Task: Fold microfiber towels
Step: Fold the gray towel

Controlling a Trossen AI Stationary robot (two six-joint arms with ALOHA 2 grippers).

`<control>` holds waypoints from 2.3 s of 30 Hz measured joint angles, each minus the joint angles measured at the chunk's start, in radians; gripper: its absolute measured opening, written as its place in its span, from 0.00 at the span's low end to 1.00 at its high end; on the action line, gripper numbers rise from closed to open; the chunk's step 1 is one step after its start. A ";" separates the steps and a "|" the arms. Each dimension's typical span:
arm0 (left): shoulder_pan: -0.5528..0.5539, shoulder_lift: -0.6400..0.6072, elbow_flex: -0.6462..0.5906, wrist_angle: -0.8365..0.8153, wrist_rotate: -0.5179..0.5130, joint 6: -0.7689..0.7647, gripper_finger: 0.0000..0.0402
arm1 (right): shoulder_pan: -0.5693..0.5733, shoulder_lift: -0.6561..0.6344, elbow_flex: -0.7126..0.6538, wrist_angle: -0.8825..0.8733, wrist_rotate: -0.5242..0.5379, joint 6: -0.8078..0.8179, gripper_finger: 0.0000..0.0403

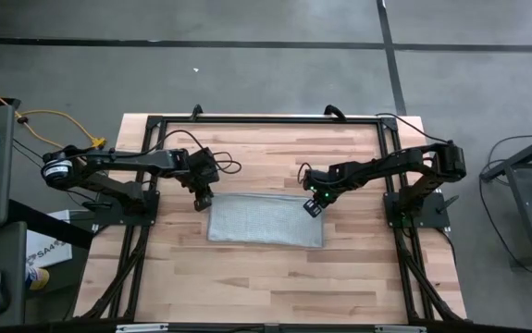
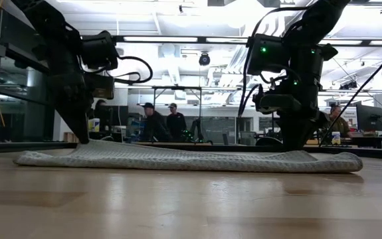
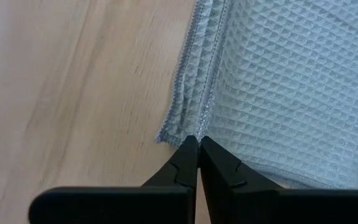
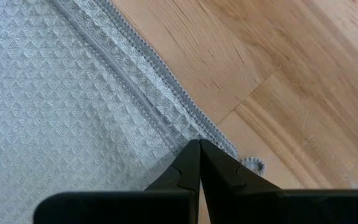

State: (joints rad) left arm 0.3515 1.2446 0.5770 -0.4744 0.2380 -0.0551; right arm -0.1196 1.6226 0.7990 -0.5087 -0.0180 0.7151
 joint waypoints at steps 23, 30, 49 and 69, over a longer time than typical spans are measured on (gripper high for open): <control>0.000 0.000 0.000 0.000 -0.088 -0.003 0.01 | 0.000 0.000 0.000 0.000 -0.004 0.000 0.00; 0.000 0.000 0.000 0.000 -0.122 0.025 0.13 | 0.000 0.000 0.000 0.000 -0.004 0.000 0.00; 0.000 0.000 0.000 0.012 -0.124 0.028 0.39 | 0.000 0.000 0.000 0.020 0.040 -0.012 0.00; 0.002 0.000 0.000 0.009 -0.129 0.027 0.39 | 0.008 0.002 -0.002 0.090 0.047 -0.073 0.03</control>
State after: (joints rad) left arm 0.3531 1.2449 0.5766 -0.4655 0.1093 -0.0277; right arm -0.1112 1.6241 0.7975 -0.4183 0.0289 0.6422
